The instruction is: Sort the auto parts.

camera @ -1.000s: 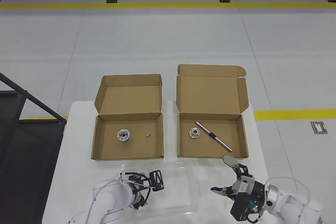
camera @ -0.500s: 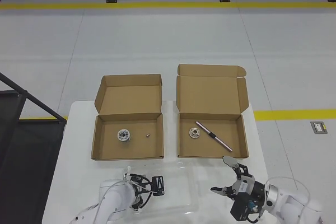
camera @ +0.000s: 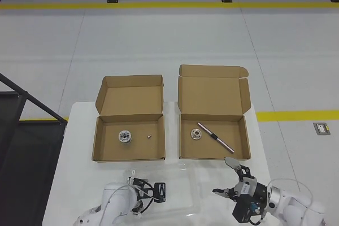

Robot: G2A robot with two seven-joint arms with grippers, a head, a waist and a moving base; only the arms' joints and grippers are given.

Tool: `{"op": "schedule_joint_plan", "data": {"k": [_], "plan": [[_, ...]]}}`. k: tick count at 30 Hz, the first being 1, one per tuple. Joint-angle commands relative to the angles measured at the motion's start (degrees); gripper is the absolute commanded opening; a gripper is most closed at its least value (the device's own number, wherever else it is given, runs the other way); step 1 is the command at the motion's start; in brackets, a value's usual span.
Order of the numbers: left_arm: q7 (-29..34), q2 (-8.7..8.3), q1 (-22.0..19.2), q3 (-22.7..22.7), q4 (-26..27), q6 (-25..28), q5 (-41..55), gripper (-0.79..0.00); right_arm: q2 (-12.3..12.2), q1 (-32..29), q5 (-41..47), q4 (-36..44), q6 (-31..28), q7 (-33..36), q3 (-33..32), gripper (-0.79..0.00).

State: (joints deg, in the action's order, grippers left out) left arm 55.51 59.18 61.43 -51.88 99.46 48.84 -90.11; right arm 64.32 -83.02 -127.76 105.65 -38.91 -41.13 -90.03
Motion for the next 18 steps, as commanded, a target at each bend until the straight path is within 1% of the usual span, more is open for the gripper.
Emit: {"op": "schedule_joint_plan", "data": {"k": [1,11,18], "plan": [[-1.2,-0.16,-0.5,0.6,-0.8,1.1,-0.7,0.000,0.0,0.0,0.0,0.0,0.0,0.0,0.0,0.000],[-3.5,-0.87,-2.6,3.9,-2.8,3.4,-3.0,0.000,0.0,0.0,0.0,0.0,0.0,0.0,0.0,0.000],[-3.9,-1.44,-3.7,5.2,-3.3,3.8,-3.1,0.000,0.0,0.0,0.0,0.0,0.0,0.0,0.0,0.000]]}}
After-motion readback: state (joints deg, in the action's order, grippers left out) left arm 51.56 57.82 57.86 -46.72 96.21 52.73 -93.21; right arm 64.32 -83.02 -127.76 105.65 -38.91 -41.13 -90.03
